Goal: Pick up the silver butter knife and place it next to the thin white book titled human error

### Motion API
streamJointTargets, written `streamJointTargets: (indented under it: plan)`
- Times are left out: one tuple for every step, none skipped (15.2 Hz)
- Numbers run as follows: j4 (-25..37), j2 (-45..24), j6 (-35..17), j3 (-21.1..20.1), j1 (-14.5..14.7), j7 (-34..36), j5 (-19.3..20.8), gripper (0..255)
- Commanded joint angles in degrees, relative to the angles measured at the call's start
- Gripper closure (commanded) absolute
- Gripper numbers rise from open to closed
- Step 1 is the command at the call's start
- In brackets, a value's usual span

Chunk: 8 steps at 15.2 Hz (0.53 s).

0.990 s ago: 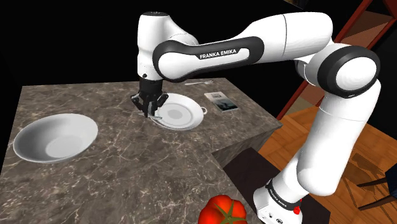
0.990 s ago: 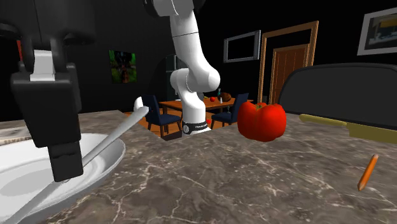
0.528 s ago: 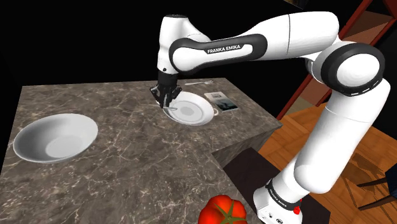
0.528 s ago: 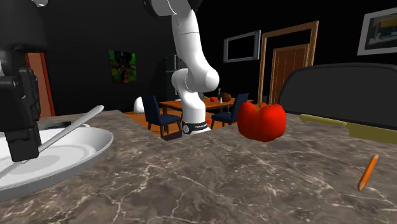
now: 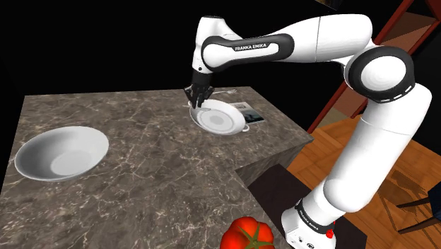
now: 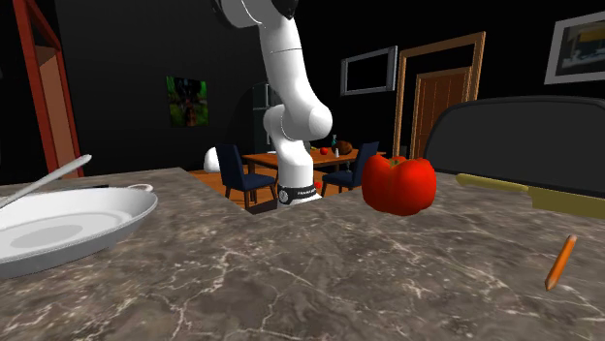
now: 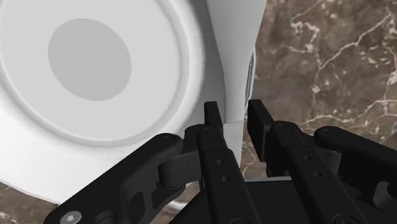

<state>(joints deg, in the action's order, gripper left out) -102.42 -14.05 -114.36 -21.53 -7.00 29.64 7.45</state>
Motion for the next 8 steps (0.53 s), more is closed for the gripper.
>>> streamJointTargets:
  plan:
    - [0.2, -0.1, 0.0, 1.0, -1.7, -2.7, -0.2, 255]
    - [0.7, -0.4, 0.1, 1.4, -2.4, -3.9, -0.1, 255]
    - [1.3, -0.8, 0.2, 1.9, -3.1, -5.1, -0.1, 255]
    - [1.9, -1.2, 0.4, 2.3, -3.8, -6.3, -0.1, 255]
    - [2.6, -1.7, 0.6, 2.8, -4.5, -7.5, 0.0, 255]
    - [3.4, -2.2, 0.7, 3.2, -5.2, -8.6, 0.0, 255]
    - [4.2, -2.8, 1.0, 3.7, -5.8, -9.8, 0.1, 255]
    - [5.1, -3.4, 1.2, 4.1, -6.5, -10.9, 0.2, 255]
